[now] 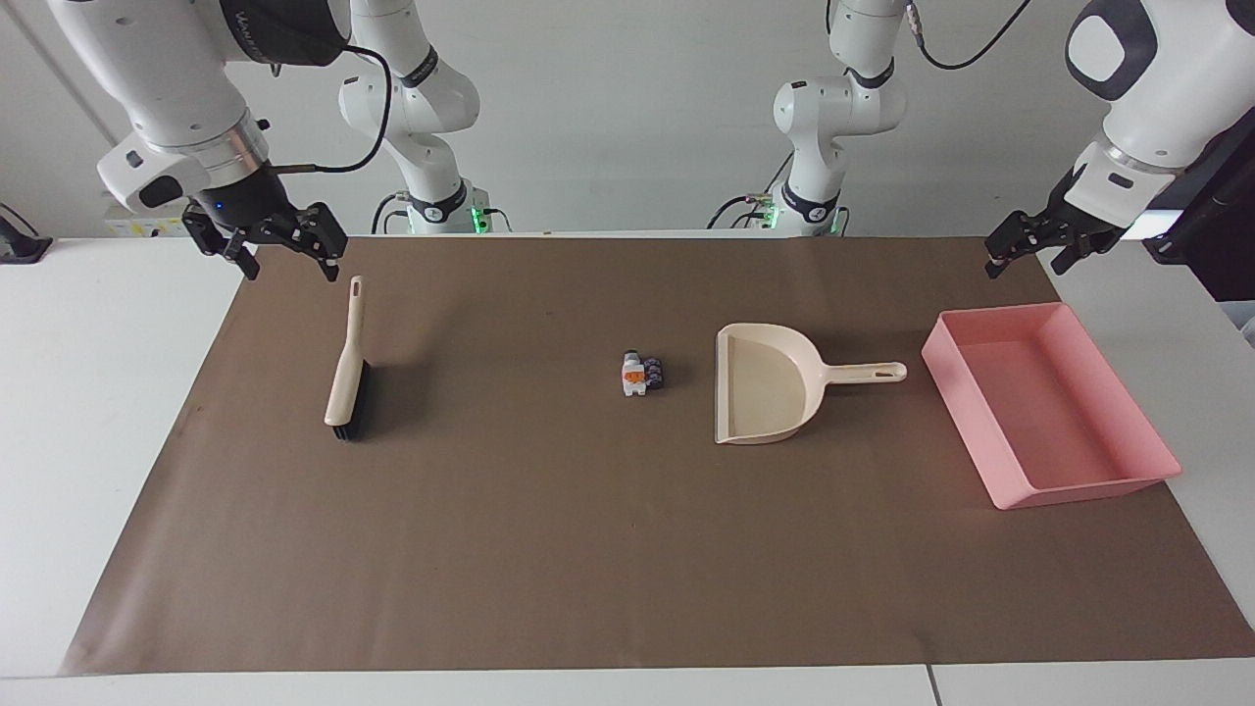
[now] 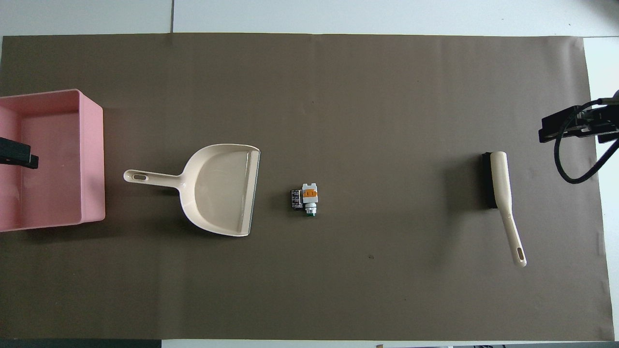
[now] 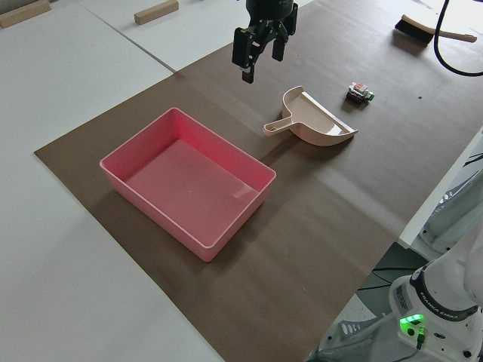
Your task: Clean e-waste and dump in bin
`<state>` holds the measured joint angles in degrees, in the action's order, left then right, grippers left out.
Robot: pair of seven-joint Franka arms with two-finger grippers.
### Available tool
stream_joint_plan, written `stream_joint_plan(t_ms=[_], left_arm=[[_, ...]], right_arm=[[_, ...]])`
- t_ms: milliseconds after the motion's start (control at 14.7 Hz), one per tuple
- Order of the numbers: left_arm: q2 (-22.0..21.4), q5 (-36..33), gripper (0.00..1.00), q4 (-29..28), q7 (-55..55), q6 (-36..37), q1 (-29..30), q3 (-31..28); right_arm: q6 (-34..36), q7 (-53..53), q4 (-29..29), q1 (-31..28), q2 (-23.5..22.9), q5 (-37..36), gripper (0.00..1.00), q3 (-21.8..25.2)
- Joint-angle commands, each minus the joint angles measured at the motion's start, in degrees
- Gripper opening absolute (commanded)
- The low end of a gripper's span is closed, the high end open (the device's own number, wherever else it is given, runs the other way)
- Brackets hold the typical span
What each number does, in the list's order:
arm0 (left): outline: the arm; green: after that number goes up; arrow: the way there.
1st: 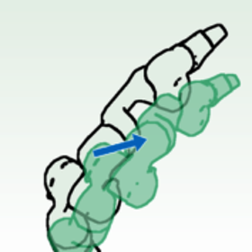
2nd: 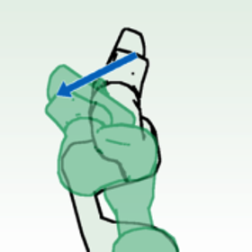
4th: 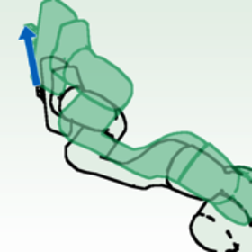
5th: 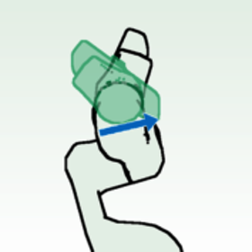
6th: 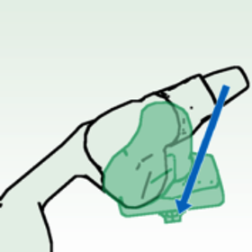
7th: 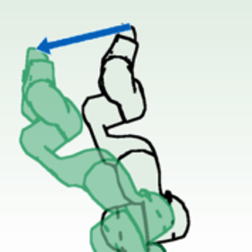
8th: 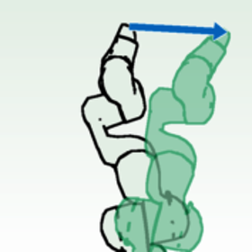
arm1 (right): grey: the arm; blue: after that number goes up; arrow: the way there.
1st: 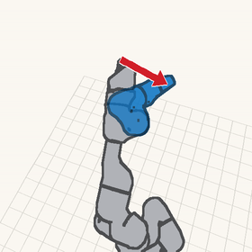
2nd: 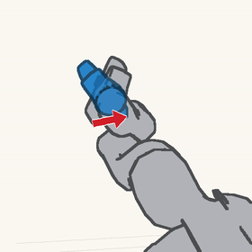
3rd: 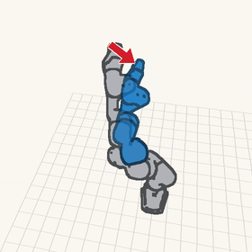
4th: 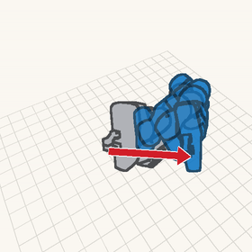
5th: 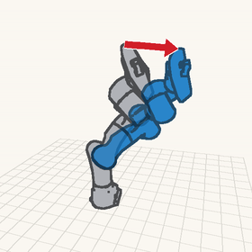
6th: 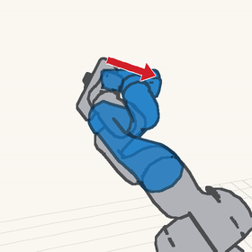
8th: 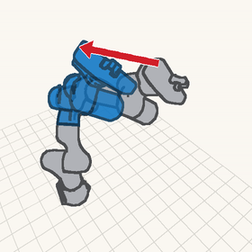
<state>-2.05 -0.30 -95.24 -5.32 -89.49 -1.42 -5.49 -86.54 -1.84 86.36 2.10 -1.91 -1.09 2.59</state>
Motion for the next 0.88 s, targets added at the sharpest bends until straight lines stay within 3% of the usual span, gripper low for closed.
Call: stream_joint_plan(t_ms=[0,816], left_arm=[[-0.1,-1.1,0.99,0.0,1.1,1.2,-0.7,0.0],[-0.1,-1.1,0.99,0.1,6.8,1.4,-1.2,0.1]], right_arm=[[-2.2,1.3,2.0,-0.3,1.4,0.5,0.99,-0.1],[-2.2,1.2,2.1,-0.9,1.5,0.3,0.99,0.0]])
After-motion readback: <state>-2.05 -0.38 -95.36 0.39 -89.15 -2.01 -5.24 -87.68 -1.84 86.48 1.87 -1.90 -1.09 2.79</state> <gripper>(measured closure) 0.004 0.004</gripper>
